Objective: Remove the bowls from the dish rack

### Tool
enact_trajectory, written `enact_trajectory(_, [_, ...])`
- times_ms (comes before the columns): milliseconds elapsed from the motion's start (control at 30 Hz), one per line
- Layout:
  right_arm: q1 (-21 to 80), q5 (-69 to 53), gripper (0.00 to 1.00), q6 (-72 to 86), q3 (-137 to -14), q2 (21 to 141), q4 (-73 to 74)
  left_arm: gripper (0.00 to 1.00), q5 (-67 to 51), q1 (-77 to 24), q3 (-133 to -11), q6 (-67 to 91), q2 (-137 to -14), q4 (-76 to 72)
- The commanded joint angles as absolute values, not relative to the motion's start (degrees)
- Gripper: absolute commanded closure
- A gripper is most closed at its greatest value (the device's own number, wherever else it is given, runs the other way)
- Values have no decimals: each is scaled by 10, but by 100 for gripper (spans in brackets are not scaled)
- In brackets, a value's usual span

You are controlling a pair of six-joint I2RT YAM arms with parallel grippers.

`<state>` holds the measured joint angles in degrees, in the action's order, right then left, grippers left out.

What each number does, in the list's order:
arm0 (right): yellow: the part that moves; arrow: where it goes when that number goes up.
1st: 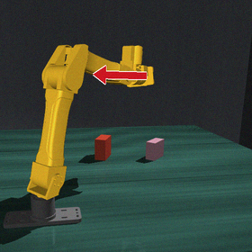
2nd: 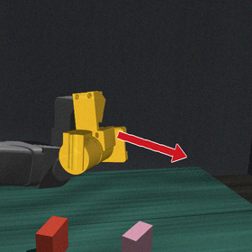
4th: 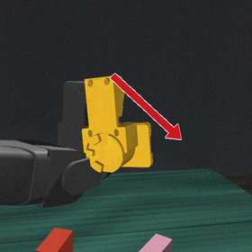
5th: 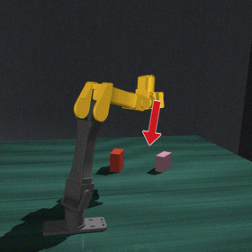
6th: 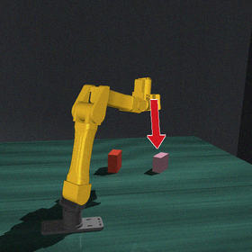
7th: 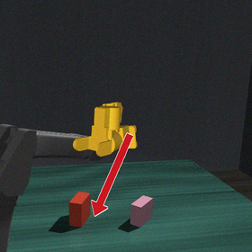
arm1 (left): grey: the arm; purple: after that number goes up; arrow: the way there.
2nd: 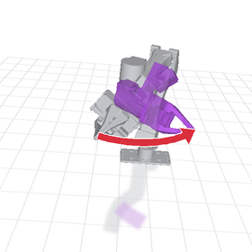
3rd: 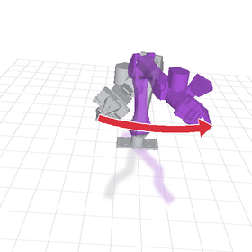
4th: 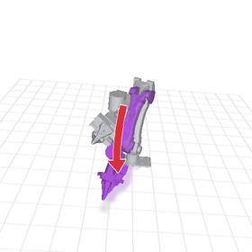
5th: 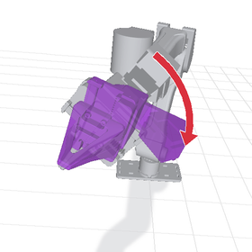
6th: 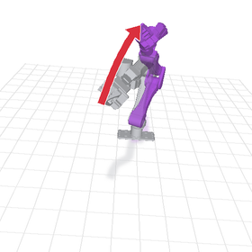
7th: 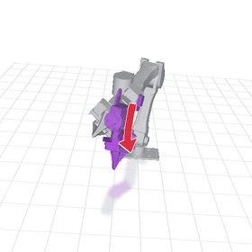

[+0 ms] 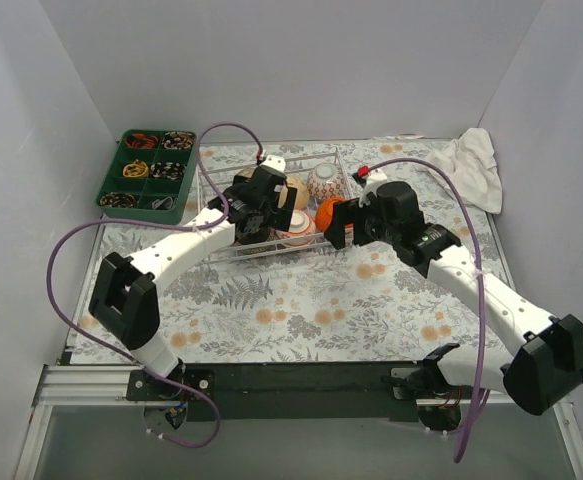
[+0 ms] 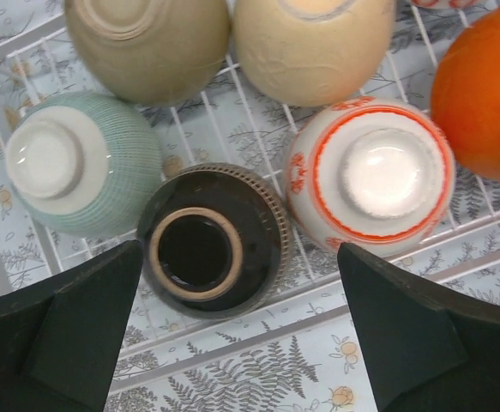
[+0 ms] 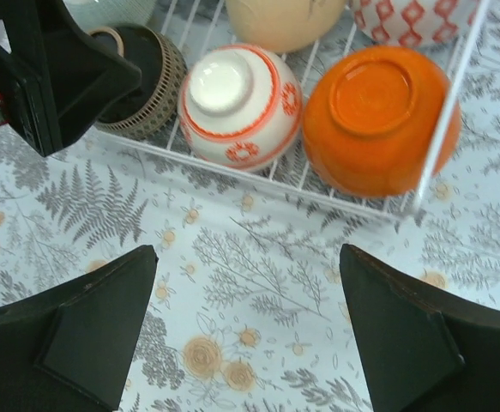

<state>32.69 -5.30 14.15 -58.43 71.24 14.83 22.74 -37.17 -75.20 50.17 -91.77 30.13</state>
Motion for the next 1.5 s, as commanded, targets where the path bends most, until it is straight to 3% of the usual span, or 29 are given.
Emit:
enact_trajectory(0, [328, 15, 5, 142, -517, 654, 127, 2, 258, -417, -827, 516, -955, 359])
enact_trajectory(233, [328, 28, 5, 168, -425, 570, 98, 7, 262, -444, -933, 564, -1057, 381])
enact_trajectory(567, [329, 18, 6, 166, -392, 533, 91, 30, 278, -444, -1025, 603, -1162, 426])
enact_trajectory(1033, [328, 5, 6, 164, -385, 539, 66, 51, 245, -425, -985, 647, -1146, 452])
enact_trajectory(1167, [328, 4, 7, 167, -382, 541, 60, 65, 229, -413, -961, 650, -1124, 437])
enact_trajectory(1367, [328, -18, 7, 171, -378, 542, 55, 69, 213, -396, -936, 653, -1093, 413])
enact_trajectory(1467, [328, -19, 7, 169, -377, 541, 55, 56, 213, -390, -935, 652, -1087, 412])
